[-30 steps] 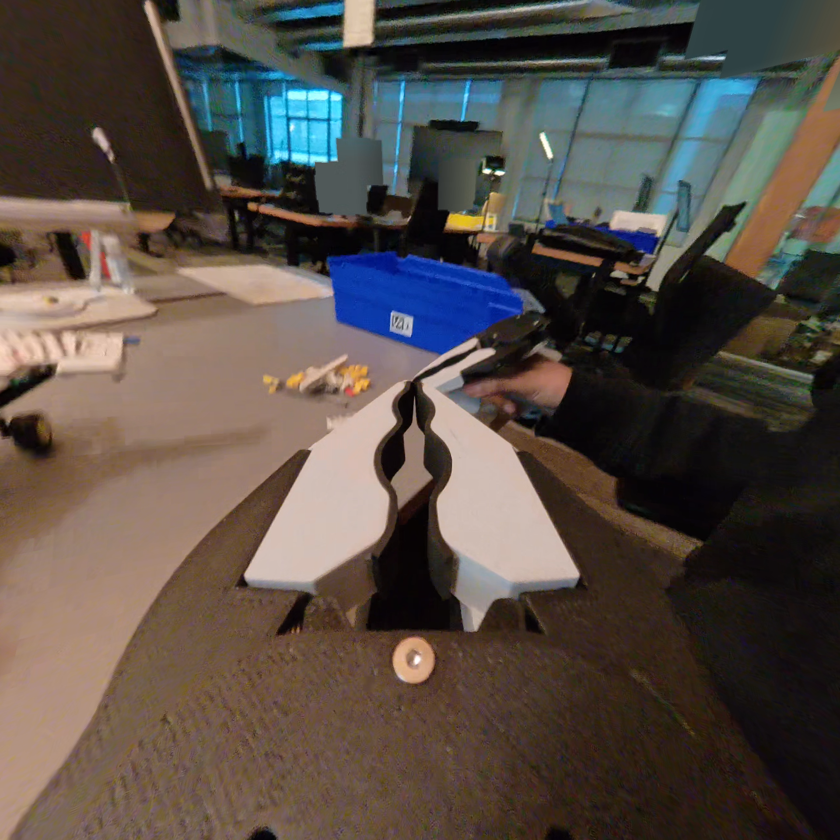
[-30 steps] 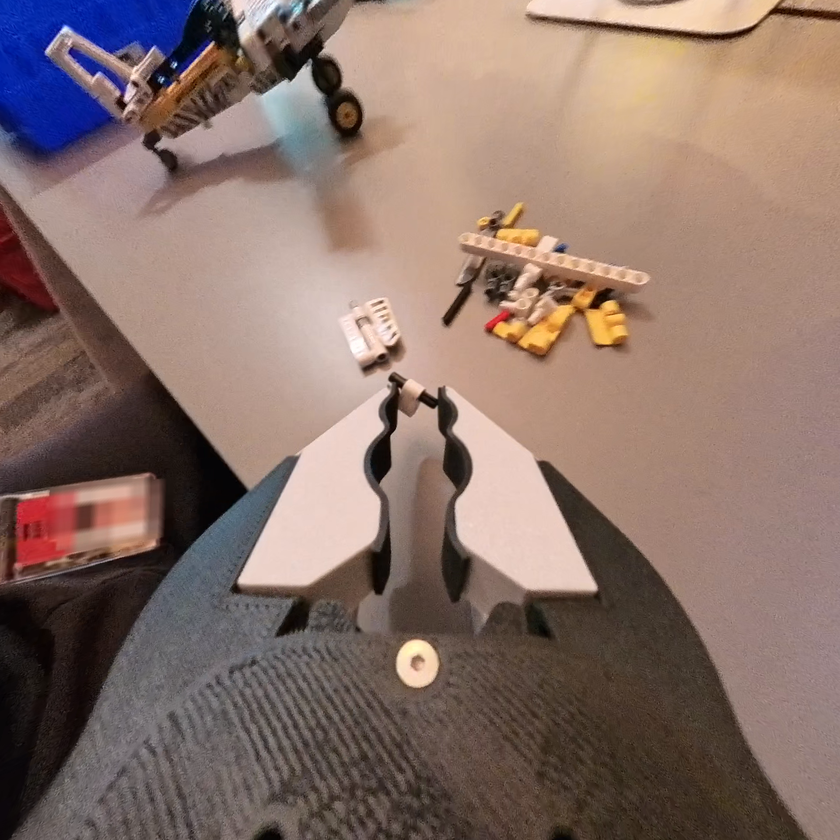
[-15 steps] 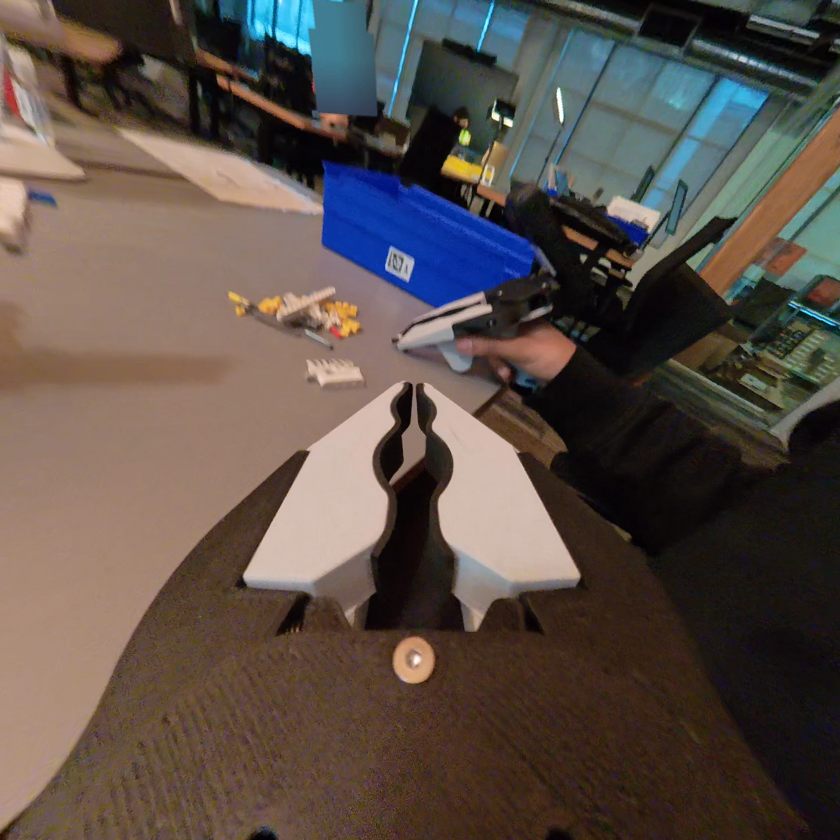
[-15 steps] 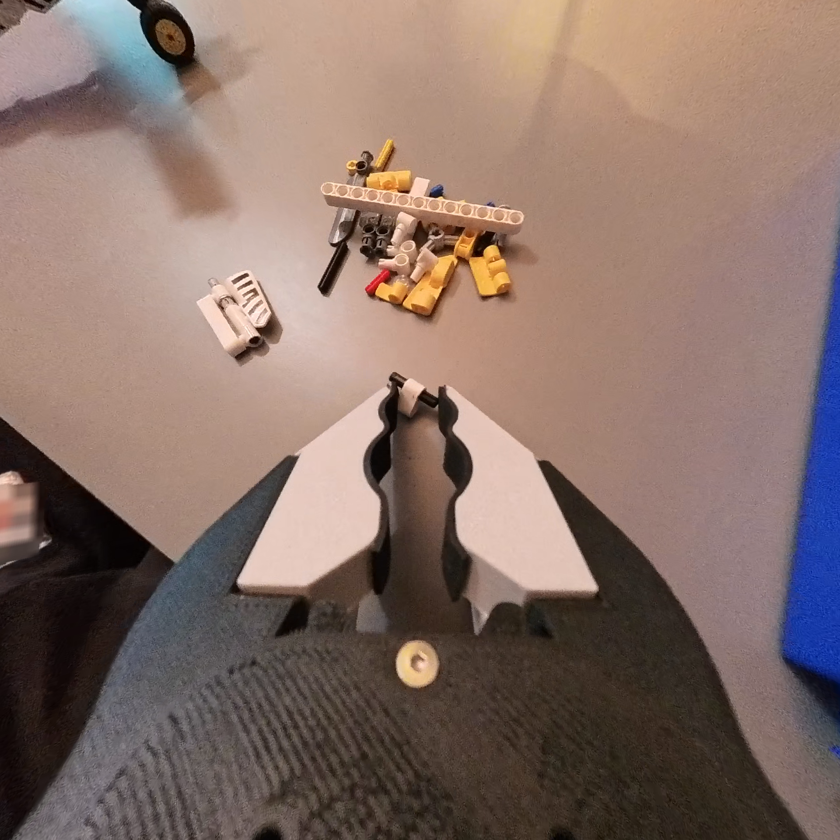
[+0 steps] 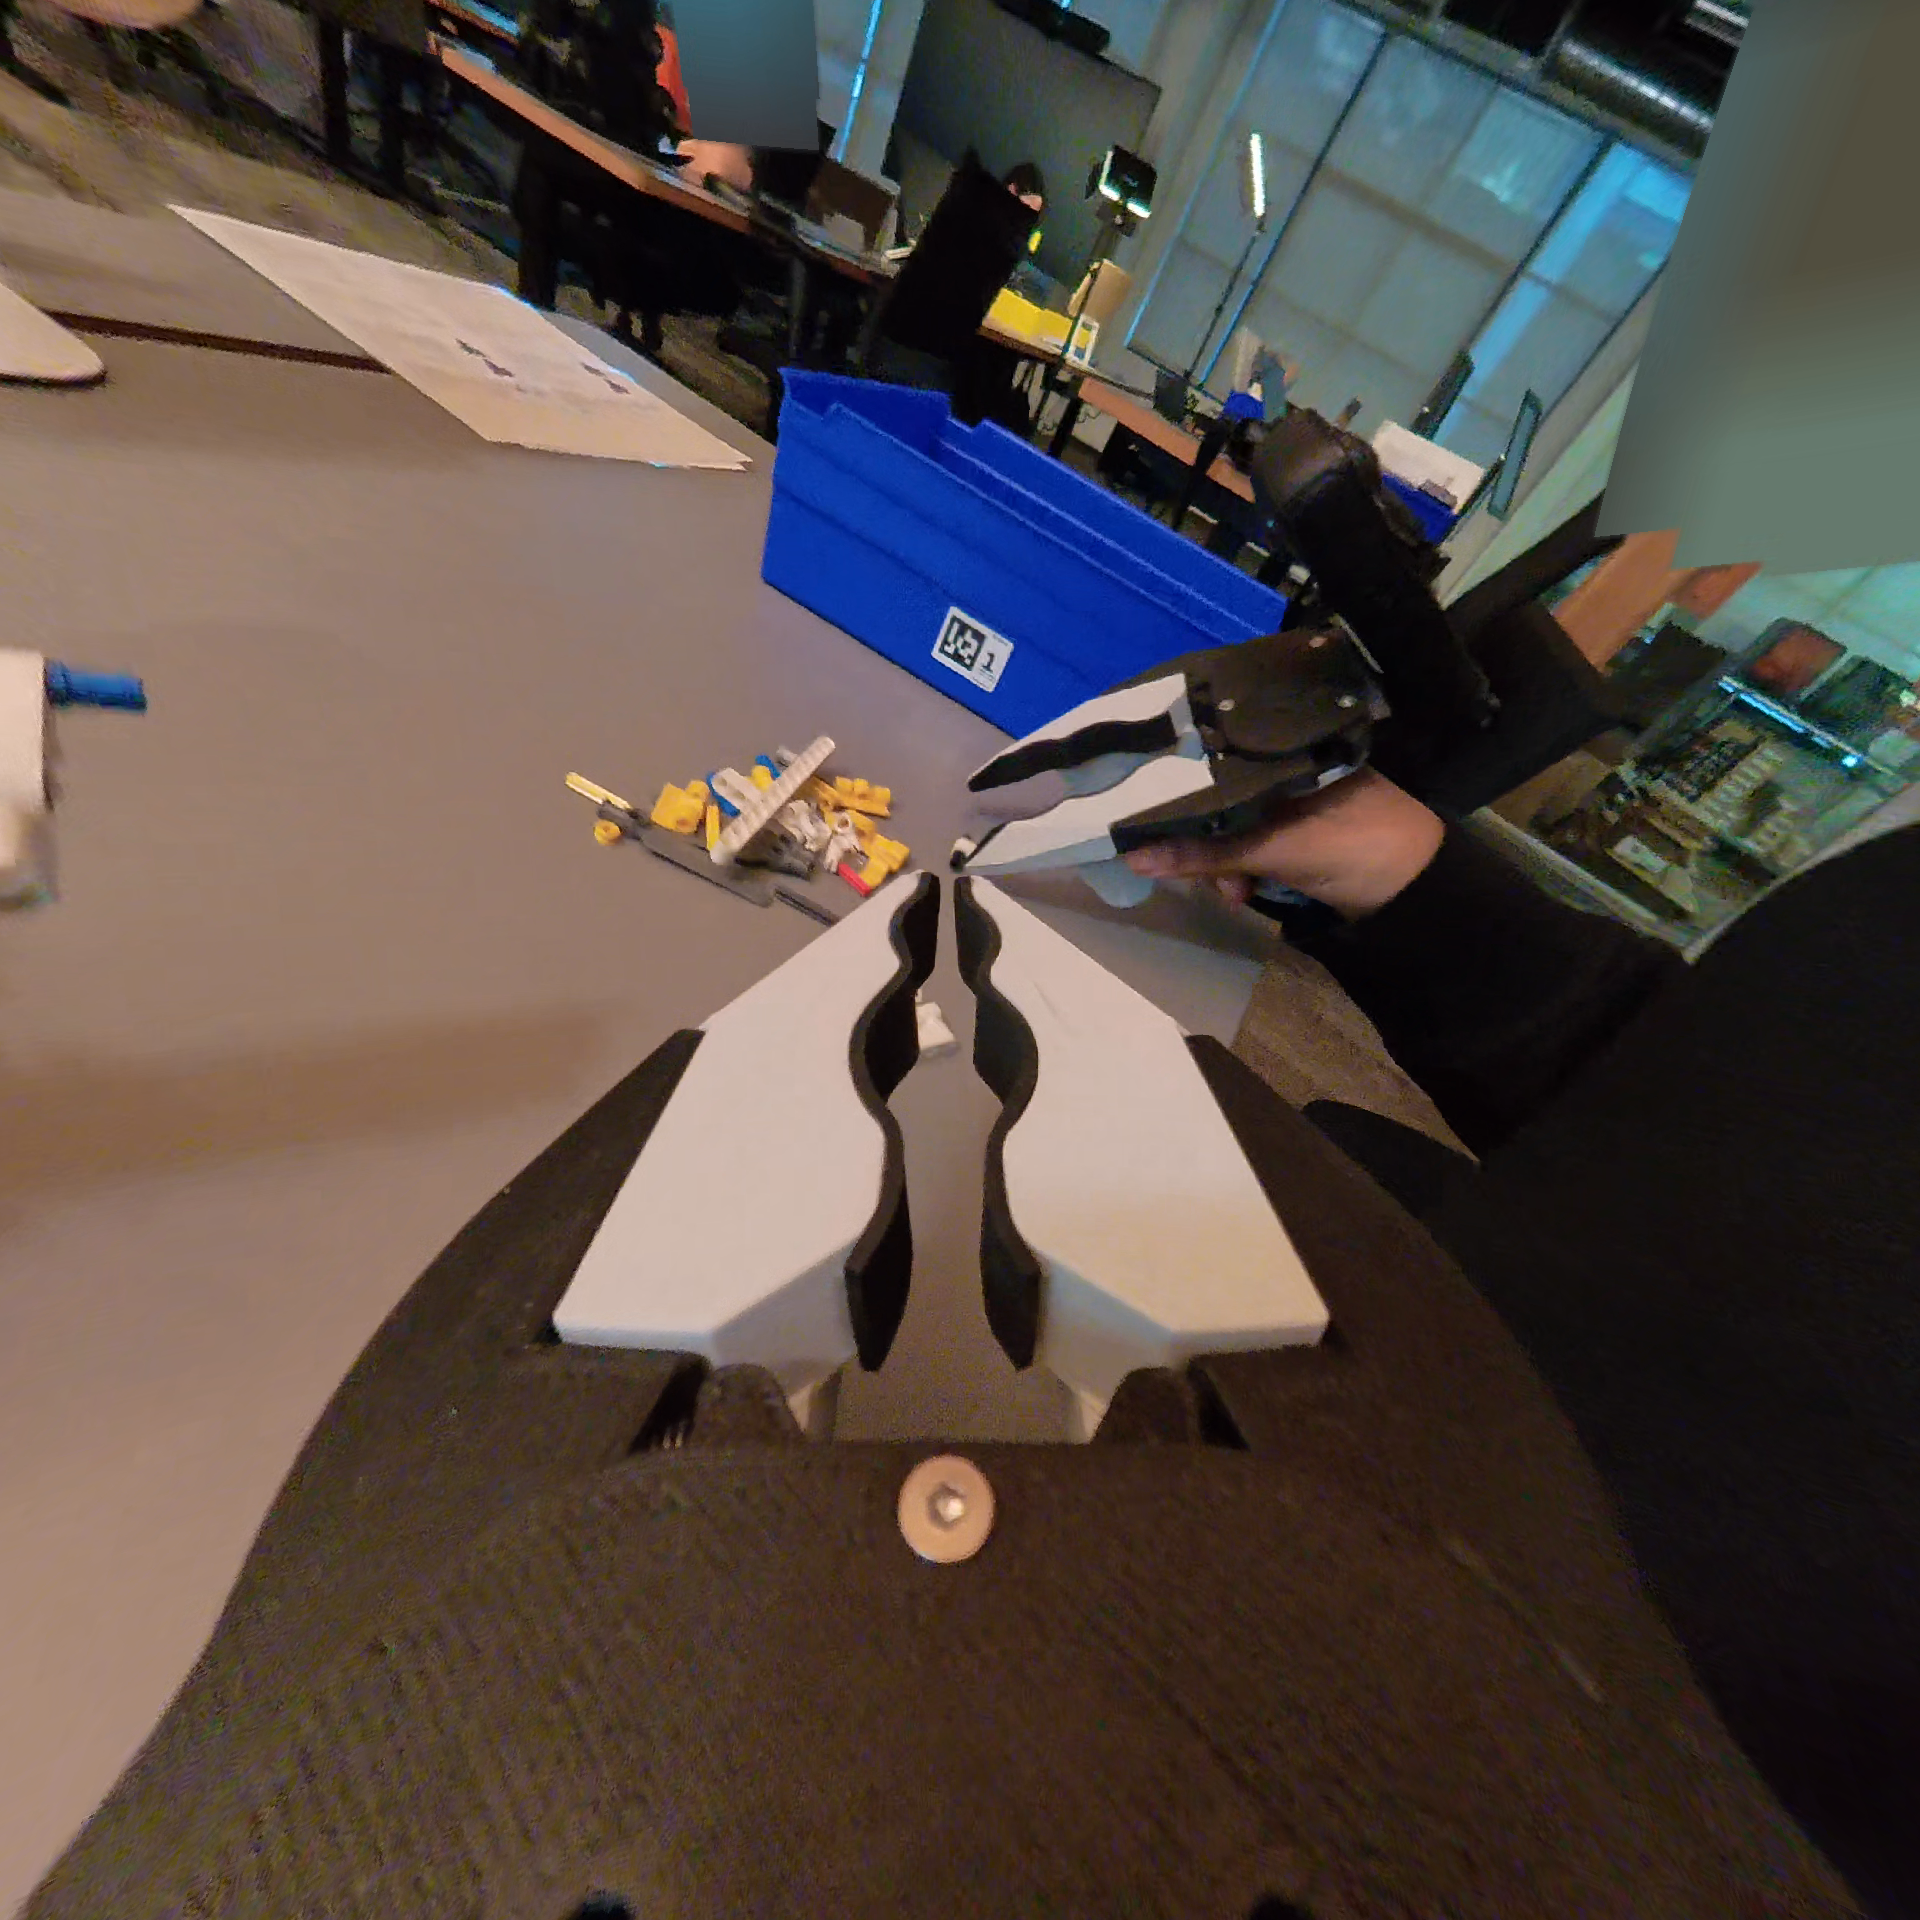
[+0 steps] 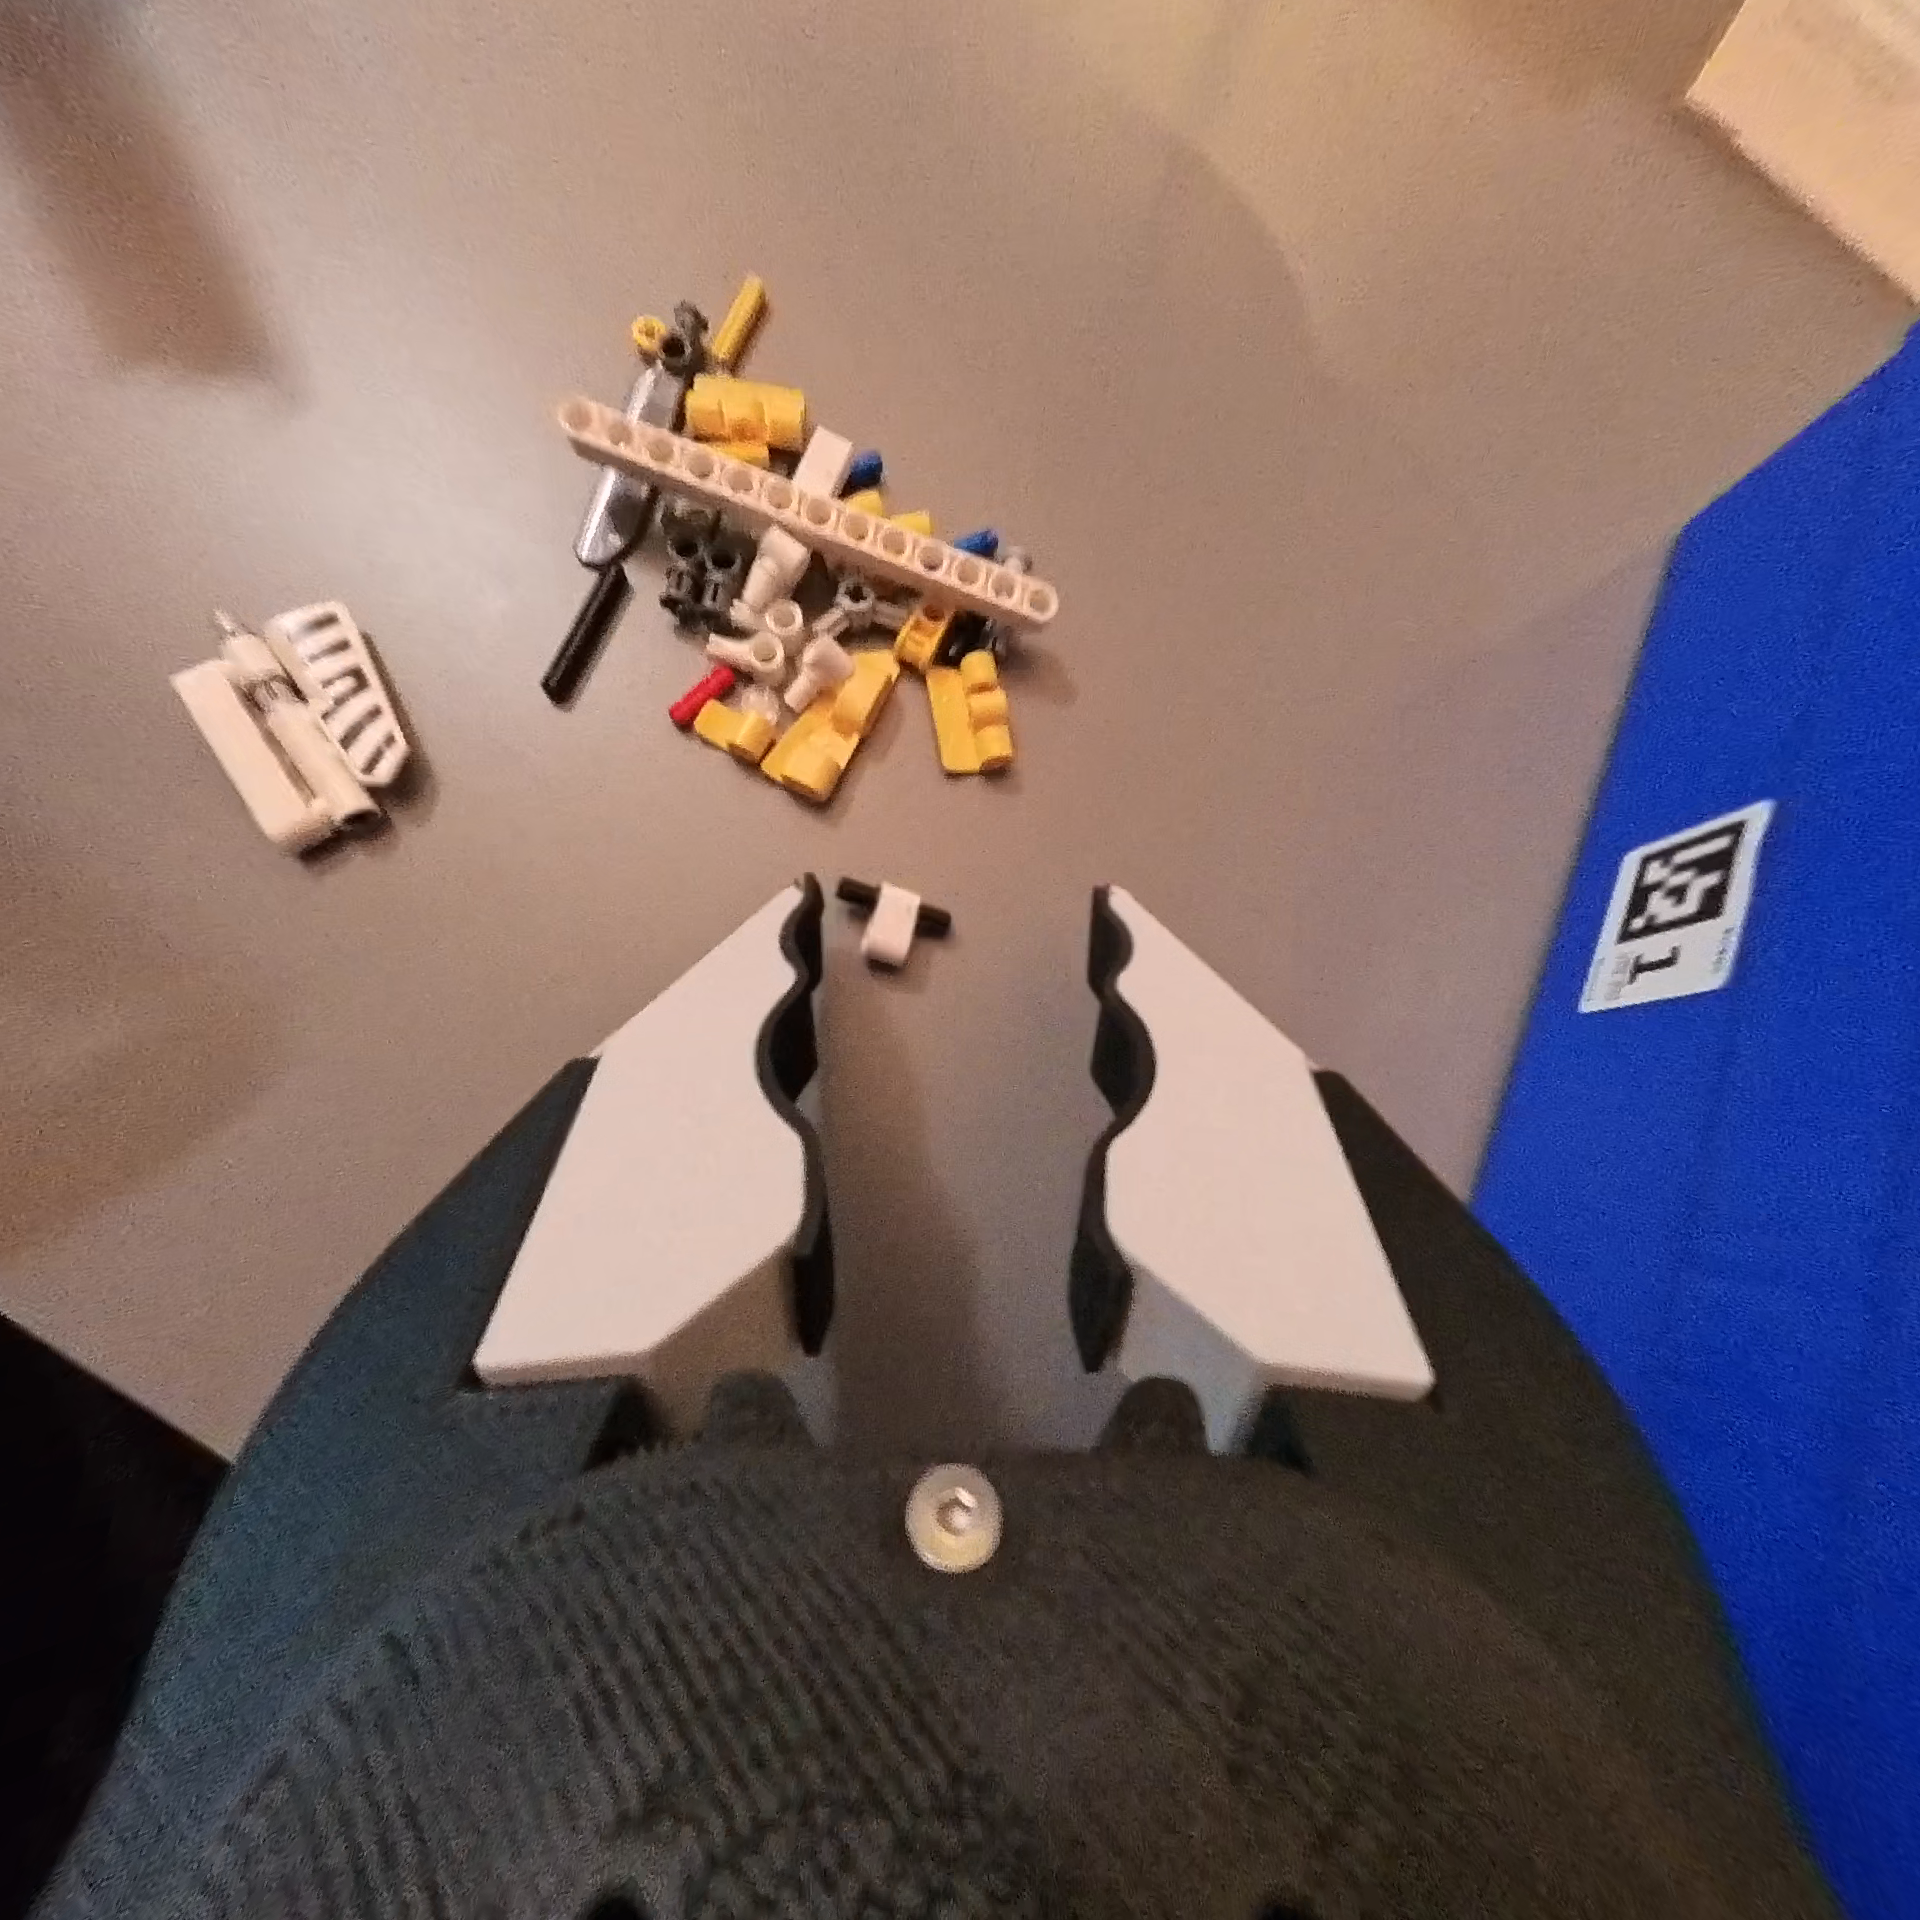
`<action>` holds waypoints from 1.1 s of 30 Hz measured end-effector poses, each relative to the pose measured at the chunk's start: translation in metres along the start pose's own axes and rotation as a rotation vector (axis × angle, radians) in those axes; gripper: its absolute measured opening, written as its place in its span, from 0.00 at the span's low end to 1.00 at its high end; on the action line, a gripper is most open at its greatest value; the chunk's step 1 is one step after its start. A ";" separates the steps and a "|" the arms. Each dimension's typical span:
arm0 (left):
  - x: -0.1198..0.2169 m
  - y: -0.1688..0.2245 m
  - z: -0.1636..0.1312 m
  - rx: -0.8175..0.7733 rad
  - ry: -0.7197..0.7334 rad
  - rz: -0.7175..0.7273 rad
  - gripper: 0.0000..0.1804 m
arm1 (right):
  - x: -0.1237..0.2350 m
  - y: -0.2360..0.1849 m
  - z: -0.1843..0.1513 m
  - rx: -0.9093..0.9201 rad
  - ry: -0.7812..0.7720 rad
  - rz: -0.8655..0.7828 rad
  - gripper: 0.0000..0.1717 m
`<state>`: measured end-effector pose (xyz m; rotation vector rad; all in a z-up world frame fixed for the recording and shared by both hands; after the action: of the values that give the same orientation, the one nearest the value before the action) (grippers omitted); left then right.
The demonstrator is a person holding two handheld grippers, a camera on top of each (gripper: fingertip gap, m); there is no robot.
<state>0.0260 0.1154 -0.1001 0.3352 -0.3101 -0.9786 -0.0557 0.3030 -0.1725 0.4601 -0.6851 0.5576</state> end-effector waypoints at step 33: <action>-0.017 -0.033 -0.031 0.212 -0.173 -0.063 0.10 | 0.010 -0.123 0.050 0.350 0.404 0.278 0.17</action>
<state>0.0050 0.1169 -0.1435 0.4564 -0.5664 -1.0417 0.0030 0.1849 -0.1571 0.5603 -0.2607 1.0110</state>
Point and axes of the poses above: each gripper's, where its closed fingertips meet, x back along the fingers, z out of its top, y = z × x across the jaws, the point moved 3 cm from there along x, back along the fingers, and after that the axes turned 5 degrees about -z, right-handed, at the moved point
